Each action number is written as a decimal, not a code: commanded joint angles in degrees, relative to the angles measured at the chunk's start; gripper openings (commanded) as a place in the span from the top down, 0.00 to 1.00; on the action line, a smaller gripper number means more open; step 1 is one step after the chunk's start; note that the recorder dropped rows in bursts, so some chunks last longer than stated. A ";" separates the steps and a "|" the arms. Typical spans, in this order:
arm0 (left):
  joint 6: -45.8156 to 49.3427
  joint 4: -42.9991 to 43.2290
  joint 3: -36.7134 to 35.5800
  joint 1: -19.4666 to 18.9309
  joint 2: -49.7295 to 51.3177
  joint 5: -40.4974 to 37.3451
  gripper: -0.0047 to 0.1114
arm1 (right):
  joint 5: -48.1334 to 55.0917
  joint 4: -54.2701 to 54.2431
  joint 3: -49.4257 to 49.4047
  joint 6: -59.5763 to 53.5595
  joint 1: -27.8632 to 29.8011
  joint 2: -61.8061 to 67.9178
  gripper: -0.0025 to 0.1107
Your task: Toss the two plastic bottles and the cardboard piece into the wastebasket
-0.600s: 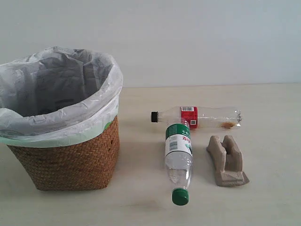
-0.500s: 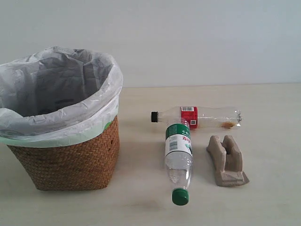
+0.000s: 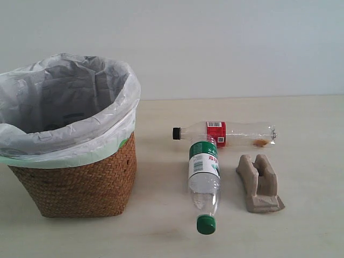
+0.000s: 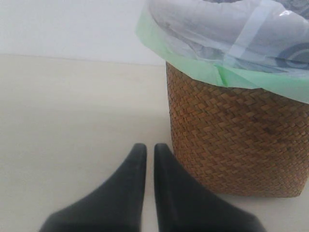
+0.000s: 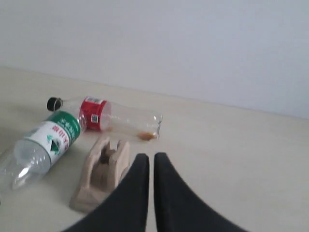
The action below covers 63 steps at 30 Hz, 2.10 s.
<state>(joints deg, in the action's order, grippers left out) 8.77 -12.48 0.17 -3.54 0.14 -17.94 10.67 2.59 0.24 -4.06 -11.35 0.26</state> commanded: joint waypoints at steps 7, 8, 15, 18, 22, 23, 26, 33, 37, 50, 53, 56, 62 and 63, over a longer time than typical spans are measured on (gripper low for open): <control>-0.50 0.11 -0.17 -0.19 -0.14 0.15 0.91 | -26.23 0.57 -0.24 0.04 0.51 -0.26 0.97; -0.50 0.11 -0.17 -0.19 -0.14 0.15 0.91 | -29.37 0.57 -0.24 1.51 0.51 -0.26 0.97; -0.50 0.11 -0.17 -0.19 -0.14 0.15 0.91 | -40.88 -0.02 -0.24 19.84 0.51 -0.26 0.97; -0.50 0.11 -0.17 -0.19 -0.14 0.15 0.91 | -38.58 -0.02 2.50 21.58 0.51 -0.26 0.97; -0.50 0.11 -0.17 -0.19 -0.14 0.15 0.91 | -29.90 -0.02 8.80 21.47 0.51 -0.26 0.97; -0.50 0.11 -0.17 -0.19 -0.14 0.15 0.91 | -26.81 0.20 10.50 21.47 0.51 -0.26 0.97; -0.50 0.11 -0.17 -0.19 -0.14 0.15 0.91 | -16.55 2.03 16.34 19.91 0.51 -0.20 0.97; -0.50 0.11 -0.17 -0.19 -0.14 0.15 0.91 | 1.29 2.76 28.94 15.37 0.51 11.97 0.97; -0.50 0.11 -0.17 -0.19 -0.14 0.15 0.91 | 9.00 2.41 34.98 7.88 0.51 19.86 0.97; -0.50 0.11 -0.17 -0.19 -0.14 0.15 0.91 | 21.95 1.24 46.86 6.58 0.51 41.81 0.05; -0.50 0.11 -0.17 -0.19 -0.14 0.15 0.91 | 24.64 0.06 46.86 8.49 0.51 45.91 0.06; -0.50 0.11 -0.17 -0.19 -0.14 0.15 0.91 | 27.17 -2.95 46.86 7.95 0.51 50.32 0.06; -0.50 0.11 -0.17 -0.19 -0.14 0.15 0.91 | 27.47 -10.26 46.86 3.44 0.15 58.55 0.06; -0.50 0.11 -0.17 -0.19 -0.14 0.15 0.91 | 27.33 -10.76 46.86 2.97 -0.10 59.93 0.06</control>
<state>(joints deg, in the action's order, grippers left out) 8.77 -12.48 0.17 -3.54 0.14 -17.94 38.22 -5.60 46.68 0.94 -11.35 57.16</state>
